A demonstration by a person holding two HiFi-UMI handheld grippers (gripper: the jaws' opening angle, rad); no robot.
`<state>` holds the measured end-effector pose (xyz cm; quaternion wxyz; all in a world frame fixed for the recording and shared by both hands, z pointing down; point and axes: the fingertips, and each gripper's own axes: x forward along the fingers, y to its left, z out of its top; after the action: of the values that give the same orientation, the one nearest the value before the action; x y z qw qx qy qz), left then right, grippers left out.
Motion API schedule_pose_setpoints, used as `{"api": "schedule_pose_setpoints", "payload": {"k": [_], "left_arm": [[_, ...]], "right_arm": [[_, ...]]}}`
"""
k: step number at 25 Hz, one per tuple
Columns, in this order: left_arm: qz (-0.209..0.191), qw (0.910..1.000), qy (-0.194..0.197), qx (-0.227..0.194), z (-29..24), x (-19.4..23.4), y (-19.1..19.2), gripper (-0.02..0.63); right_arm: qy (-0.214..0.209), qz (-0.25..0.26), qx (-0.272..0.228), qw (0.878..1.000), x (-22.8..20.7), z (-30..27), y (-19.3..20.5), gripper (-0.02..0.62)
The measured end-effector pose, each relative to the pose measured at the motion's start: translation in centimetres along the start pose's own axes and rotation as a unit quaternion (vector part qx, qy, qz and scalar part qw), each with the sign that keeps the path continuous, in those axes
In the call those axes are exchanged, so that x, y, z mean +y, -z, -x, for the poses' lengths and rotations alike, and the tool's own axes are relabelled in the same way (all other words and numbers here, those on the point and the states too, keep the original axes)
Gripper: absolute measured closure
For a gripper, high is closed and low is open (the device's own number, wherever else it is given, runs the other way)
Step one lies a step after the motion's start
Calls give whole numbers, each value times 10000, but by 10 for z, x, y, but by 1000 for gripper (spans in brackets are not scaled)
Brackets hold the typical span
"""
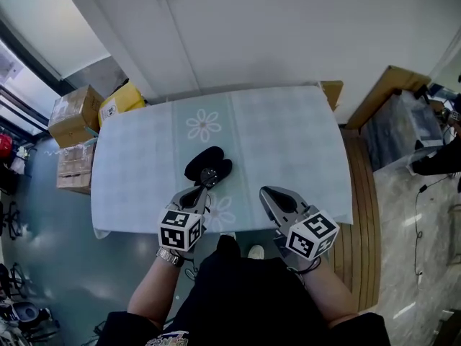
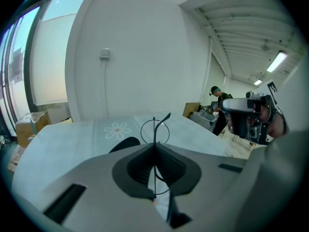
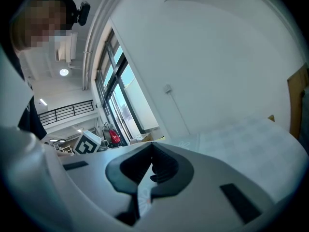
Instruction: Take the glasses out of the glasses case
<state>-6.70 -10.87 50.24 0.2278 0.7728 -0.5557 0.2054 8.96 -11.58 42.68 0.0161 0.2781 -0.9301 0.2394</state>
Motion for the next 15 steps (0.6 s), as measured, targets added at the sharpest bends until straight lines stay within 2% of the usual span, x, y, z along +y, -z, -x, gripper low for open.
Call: {"api": "schedule_pose_setpoints", "payload": {"k": [9,15], "left_arm": [[450,9984,-58,-351,50,-27,17,577],[589,9973,-133,-422,73,-33,32,575]], "right_arm": [[-243,151,161,9995,17,13,9,572],[-412,145,361,9984,30,11,26,572]]}}
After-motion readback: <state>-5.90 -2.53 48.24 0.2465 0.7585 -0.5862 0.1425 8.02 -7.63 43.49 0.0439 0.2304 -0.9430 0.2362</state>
